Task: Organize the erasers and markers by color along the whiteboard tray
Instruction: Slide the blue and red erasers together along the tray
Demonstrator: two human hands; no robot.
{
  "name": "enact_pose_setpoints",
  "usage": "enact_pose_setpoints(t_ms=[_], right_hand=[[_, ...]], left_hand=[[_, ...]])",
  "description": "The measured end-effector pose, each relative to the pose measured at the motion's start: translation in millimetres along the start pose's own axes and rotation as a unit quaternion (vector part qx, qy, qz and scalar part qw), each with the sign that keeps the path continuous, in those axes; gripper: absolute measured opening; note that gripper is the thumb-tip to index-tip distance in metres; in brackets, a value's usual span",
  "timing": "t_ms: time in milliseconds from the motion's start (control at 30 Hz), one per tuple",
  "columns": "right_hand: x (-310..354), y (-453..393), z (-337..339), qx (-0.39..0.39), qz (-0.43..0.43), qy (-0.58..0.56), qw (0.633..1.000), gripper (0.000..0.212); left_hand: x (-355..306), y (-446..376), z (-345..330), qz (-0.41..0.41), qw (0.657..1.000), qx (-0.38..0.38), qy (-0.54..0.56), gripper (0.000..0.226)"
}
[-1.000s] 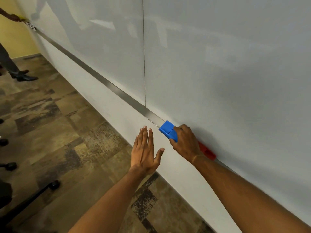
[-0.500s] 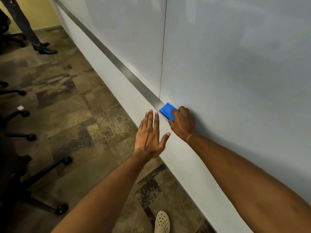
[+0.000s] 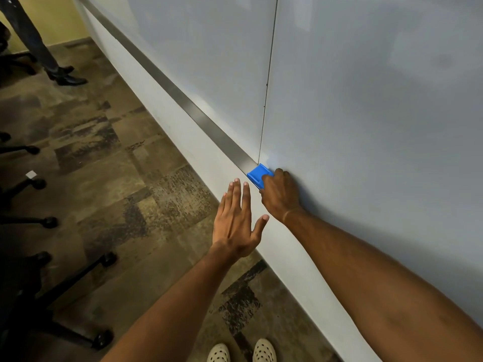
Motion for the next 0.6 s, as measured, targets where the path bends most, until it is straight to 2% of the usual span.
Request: enact_pose_setpoints(t_ms=[333, 600], right_hand=[[9.5, -6.3, -13.7, 0.002, -0.012, 0.053, 0.999, 0.028], [6.7, -6.7, -16.8, -0.012, -0.017, 0.014, 1.0, 0.027]], left_hand=[[16.0, -12.7, -2.4, -0.025, 1.0, 0.017, 0.007, 0.085], [20.3, -11.3, 0.7, -0.042, 0.999, 0.011, 0.016, 0.084]])
Point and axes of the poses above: each hand's wrist, its own y-axis away from the middle knuckle, its own z-axis out of the back of the hand, x = y × z, the point moved 2 cm from there along -y, towards the middle knuckle, and after that the axes turned 11 degrees about -x, right-handed, at the moved point
